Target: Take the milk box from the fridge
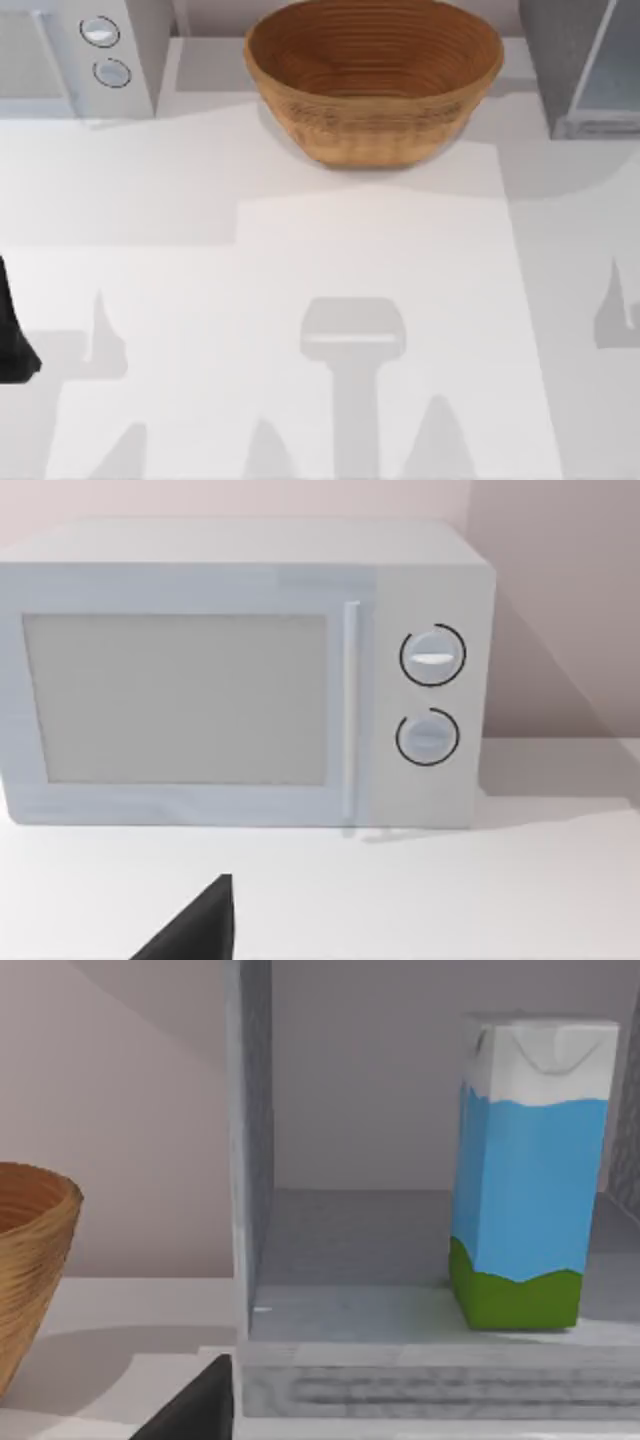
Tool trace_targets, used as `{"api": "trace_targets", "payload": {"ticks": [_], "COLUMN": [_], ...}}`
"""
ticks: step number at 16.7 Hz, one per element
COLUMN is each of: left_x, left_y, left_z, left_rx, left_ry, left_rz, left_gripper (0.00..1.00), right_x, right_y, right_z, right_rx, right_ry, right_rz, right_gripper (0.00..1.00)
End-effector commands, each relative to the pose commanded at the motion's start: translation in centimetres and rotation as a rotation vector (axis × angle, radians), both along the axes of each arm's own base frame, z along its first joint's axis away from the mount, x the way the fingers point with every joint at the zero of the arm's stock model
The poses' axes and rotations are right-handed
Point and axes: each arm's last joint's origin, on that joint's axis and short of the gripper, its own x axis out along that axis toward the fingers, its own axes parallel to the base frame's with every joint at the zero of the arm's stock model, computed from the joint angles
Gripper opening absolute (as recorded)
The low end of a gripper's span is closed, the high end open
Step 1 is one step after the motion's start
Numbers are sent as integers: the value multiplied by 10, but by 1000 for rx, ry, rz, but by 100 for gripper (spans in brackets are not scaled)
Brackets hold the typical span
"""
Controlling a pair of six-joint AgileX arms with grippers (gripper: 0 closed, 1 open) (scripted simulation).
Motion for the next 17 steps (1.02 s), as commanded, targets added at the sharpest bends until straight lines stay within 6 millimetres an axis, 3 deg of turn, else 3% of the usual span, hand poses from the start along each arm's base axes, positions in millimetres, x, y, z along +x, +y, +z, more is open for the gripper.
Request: {"api": "trace_targets", "payload": {"ticks": [4,8,17], "left_x": [0,0,0], "left_y": [0,0,0], "left_z": [0,0,0], "left_rx": [0,0,0], "left_ry": [0,0,0], "left_rz": [0,0,0], "left_gripper": [100,100,100], "right_x": [29,54,75], "right_y": [-18,-42,-85], "right_z": [-4,-27,-67], "right_rx": [1,21,14], "right_ry": [26,81,55], "right_rz": [-4,-1,11], "right_gripper": [100,100,100]}}
